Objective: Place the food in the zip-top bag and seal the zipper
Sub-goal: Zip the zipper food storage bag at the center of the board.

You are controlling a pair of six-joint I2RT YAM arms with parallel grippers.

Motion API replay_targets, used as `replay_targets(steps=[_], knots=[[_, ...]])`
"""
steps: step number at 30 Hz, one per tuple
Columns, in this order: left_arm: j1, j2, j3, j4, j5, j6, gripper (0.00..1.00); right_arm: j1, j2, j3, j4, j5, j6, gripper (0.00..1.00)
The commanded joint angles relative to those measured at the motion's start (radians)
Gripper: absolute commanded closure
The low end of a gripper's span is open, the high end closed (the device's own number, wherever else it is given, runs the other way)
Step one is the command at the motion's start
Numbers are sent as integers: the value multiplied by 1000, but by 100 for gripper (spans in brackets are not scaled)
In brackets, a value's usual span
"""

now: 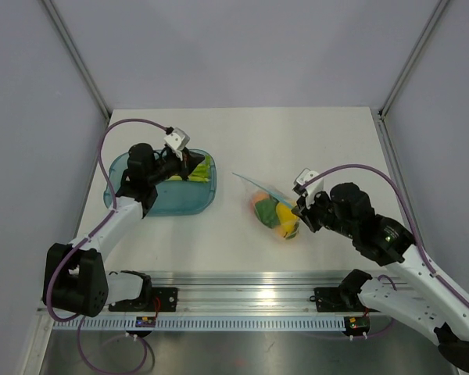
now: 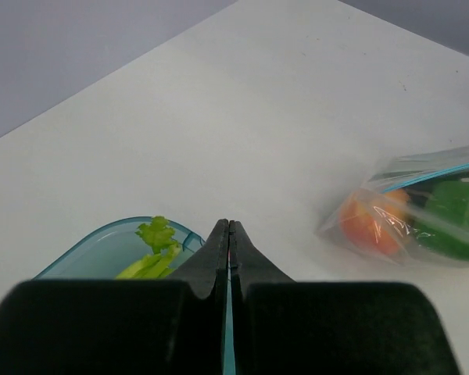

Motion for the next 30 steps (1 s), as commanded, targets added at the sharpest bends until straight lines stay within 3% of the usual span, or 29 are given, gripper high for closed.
replay_targets(steps=[1, 7, 9, 12, 13, 14, 16, 17, 18, 24, 30], knots=[[0, 9, 25, 96, -20, -22, 100, -9, -18, -6, 3, 32, 52, 99], [-28, 18, 64, 48, 138, -54, 100, -7, 14, -12, 23, 20, 57, 100], [-78, 1, 88, -25, 104, -66, 100, -7, 19, -17, 39, 24, 63, 100], [-129, -8, 174, -186, 3, -229, 87, -7, 22, -21, 52, 32, 69, 100], [-138, -8, 235, -235, -22, -273, 77, -7, 25, -21, 55, 32, 72, 100], [-166, -8, 266, -354, -67, -331, 57, -7, 26, -21, 59, 31, 72, 100], [-193, -25, 318, -457, -115, -359, 42, -7, 26, -20, 63, 32, 72, 100], [-207, -36, 344, -522, -141, -363, 11, -9, 28, -20, 68, 32, 70, 100], [-232, -52, 349, -542, -193, -358, 1, -7, 29, -18, 71, 32, 69, 100], [-250, -146, 338, -597, -279, -283, 1, -7, 46, -18, 78, 31, 61, 100], [-261, -114, 340, -584, -313, -476, 1, -7, 52, -18, 85, 32, 66, 100]])
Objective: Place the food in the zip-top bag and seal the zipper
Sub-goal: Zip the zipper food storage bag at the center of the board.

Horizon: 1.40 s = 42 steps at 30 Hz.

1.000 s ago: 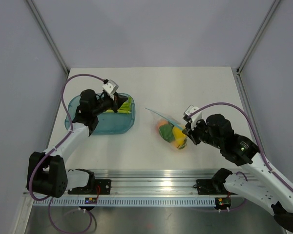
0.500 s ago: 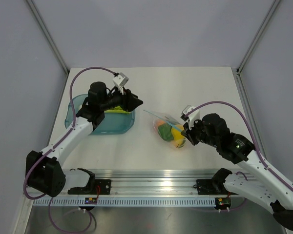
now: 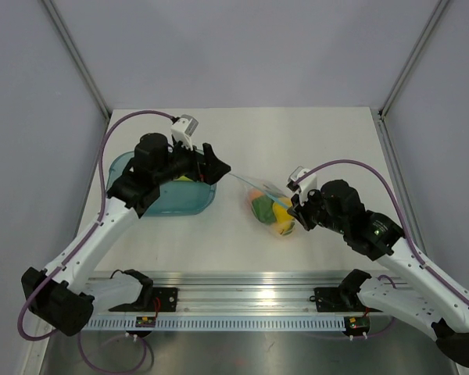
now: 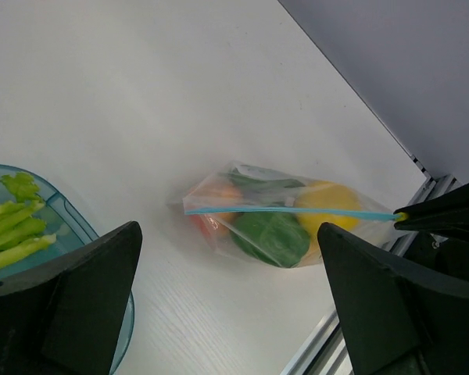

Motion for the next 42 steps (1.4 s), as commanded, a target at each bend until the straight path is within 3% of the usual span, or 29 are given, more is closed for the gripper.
replay_targets(steps=[1, 4, 8, 13, 19, 23, 31, 35, 39, 42], knots=[[-22, 31, 35, -40, -96, -121, 1, -7, 1, 4, 51, 28, 9, 100], [-65, 42, 13, -15, -113, -34, 1, -7, 1, 10, 50, 26, 8, 100], [-74, -56, -163, 254, -23, 164, 1, -7, 7, 15, 41, 23, 0, 100], [-71, 49, -56, 104, 77, 497, 1, -8, 6, 13, 39, 15, 5, 100], [-86, 60, -62, 113, 275, 751, 2, -7, 10, 15, 42, 11, 8, 100], [-132, 77, -50, 86, 332, 835, 3, -7, 12, 13, 50, 3, 6, 100], [-229, 192, 50, 27, 283, 892, 9, -7, 24, 16, 71, -17, 8, 100], [-267, 273, 111, -16, 267, 909, 18, -7, 18, 19, 67, -21, 11, 100], [-272, 315, 136, -16, 293, 896, 48, -7, 4, 24, 53, -21, 11, 100], [-273, 330, 145, -22, 302, 892, 46, -7, -2, 26, 47, -21, 9, 100]])
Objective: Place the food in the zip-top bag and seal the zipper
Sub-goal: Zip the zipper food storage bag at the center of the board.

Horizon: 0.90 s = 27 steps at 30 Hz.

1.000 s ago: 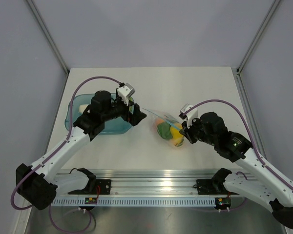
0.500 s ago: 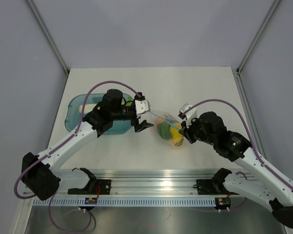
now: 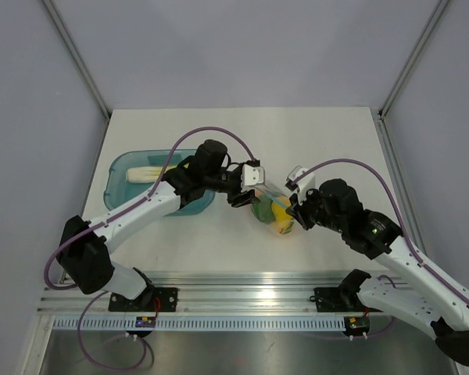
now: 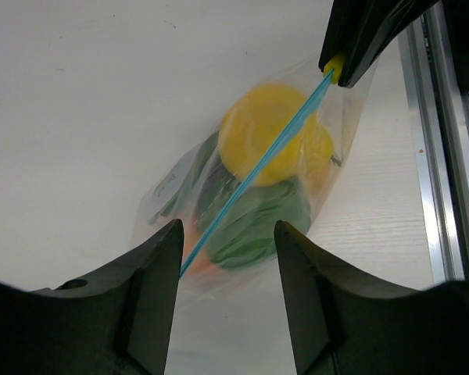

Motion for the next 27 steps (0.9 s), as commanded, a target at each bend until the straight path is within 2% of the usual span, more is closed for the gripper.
replay_targets(steps=[1, 6, 9, 10, 12, 16, 20, 27], knots=[[-3, 10, 58, 10, 35, 12, 45, -7, -23, 26, 29, -8, 10, 100], [-3, 29, 64, -1, 39, 12, 45, -7, -31, 26, 34, -11, 12, 100], [-3, 44, 73, -1, 41, 6, 66, -8, -28, 27, 32, -13, 14, 100], [-3, 49, 85, -6, 39, 0, 85, -7, -29, 27, 32, -13, 14, 100], [-3, 60, 101, -25, 30, -6, 100, -7, -32, 27, 28, -13, 14, 100], [-2, 67, 121, -58, 7, 9, 100, -7, -37, 27, 17, -14, 14, 100], [15, 50, 89, -45, -77, 15, 100, -7, -35, 35, -4, -37, 21, 99], [81, 23, 59, -19, -89, -20, 100, -8, -49, 32, -27, -22, 18, 99]])
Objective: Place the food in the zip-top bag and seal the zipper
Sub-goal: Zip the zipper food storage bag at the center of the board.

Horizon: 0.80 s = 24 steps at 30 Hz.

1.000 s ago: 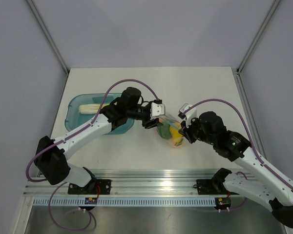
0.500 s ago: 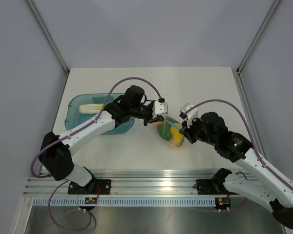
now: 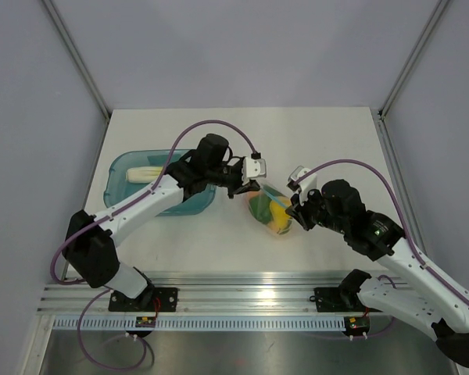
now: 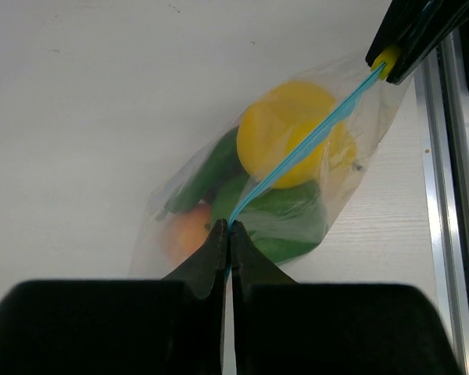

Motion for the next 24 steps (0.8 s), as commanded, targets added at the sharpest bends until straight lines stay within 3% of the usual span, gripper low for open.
replay_targets(steps=[1, 10, 17, 19, 24], knots=[[64, -49, -17, 42, -85, -9, 100, -6, -35, 31, -31, -1, 8, 99], [107, -70, -20, 61, -68, -32, 100, -6, -91, 8, -66, 12, 31, 98], [107, -63, -15, 134, -26, -106, 100, -6, -45, 8, 8, -1, 42, 99], [107, -54, -7, 170, -23, -135, 100, -8, -20, 11, 41, 39, 42, 100], [107, 56, 91, 291, -54, -239, 100, -6, 55, 65, 170, 347, -45, 100]])
